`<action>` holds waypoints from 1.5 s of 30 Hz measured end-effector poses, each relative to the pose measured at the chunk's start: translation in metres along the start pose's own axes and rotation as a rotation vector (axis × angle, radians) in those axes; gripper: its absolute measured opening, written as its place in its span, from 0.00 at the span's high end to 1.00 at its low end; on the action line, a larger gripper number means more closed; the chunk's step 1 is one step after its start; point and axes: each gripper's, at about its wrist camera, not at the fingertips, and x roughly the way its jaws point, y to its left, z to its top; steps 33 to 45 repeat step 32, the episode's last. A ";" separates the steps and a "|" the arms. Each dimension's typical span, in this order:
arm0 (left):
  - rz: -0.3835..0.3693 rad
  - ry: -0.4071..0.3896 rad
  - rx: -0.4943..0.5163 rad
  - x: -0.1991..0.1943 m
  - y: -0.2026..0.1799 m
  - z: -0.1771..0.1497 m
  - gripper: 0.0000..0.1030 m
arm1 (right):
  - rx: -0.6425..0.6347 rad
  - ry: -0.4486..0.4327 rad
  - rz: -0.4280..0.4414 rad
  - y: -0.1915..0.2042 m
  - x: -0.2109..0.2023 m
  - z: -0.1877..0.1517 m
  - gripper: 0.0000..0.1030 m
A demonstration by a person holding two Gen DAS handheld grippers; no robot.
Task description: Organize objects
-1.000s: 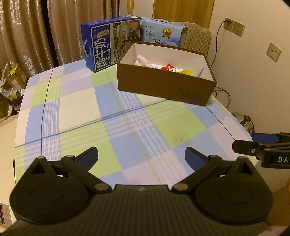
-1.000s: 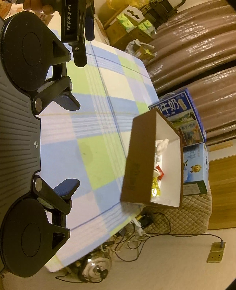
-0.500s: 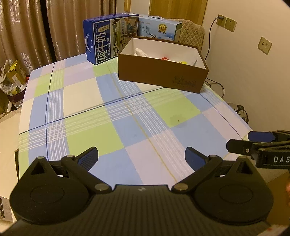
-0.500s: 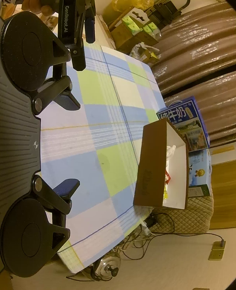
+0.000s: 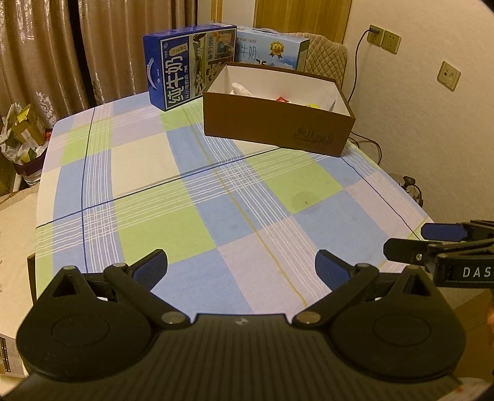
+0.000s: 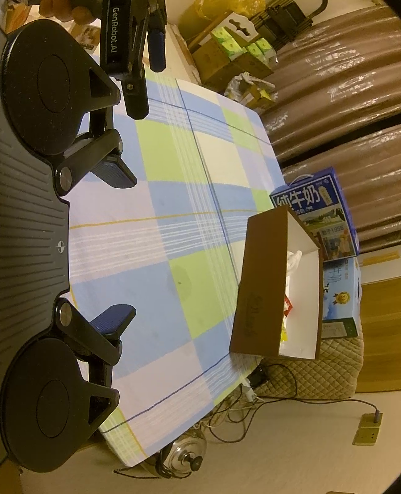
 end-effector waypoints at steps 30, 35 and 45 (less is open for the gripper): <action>0.000 0.007 0.010 0.013 -0.001 0.010 0.02 | 0.006 0.010 -0.005 -0.007 0.011 0.011 0.22; -0.001 0.010 0.014 0.015 -0.003 0.011 0.02 | 0.009 0.010 -0.006 -0.009 0.012 0.012 0.22; -0.001 0.010 0.014 0.015 -0.003 0.011 0.02 | 0.009 0.010 -0.006 -0.009 0.012 0.012 0.22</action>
